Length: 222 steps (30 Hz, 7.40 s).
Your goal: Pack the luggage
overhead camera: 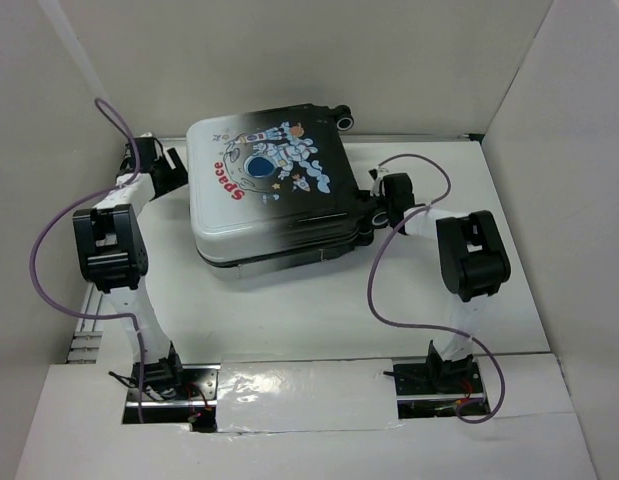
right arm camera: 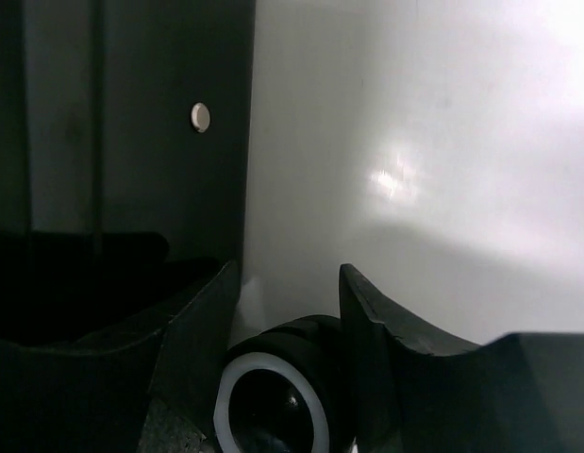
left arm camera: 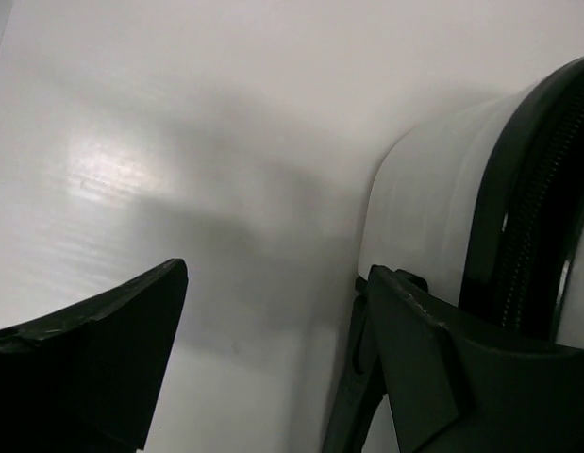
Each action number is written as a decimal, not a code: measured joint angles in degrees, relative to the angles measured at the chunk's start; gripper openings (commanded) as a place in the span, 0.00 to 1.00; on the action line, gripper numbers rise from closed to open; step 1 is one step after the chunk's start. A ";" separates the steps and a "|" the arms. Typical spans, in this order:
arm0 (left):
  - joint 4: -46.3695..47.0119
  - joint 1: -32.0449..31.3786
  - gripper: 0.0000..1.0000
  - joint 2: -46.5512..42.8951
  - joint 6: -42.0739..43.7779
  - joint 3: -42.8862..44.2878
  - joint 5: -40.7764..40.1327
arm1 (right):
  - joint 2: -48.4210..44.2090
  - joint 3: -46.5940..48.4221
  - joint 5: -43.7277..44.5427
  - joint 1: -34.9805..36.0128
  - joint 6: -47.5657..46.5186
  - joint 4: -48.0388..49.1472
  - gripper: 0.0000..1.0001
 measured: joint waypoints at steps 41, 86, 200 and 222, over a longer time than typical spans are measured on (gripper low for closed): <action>0.31 -2.40 0.92 -17.53 4.57 -5.79 9.27 | -8.04 28.85 19.26 -4.76 11.39 -35.52 0.88; -3.19 -8.74 0.92 -8.31 8.37 2.67 -1.25 | 25.51 70.14 18.82 -3.48 10.43 -35.43 0.86; 1.57 -10.62 0.90 -6.43 -4.24 15.02 31.78 | 21.70 74.05 -10.27 8.33 14.34 -21.55 0.67; -0.72 -3.80 0.94 -10.32 -2.93 8.20 26.27 | 12.20 55.21 -1.70 -12.15 14.93 -25.86 0.92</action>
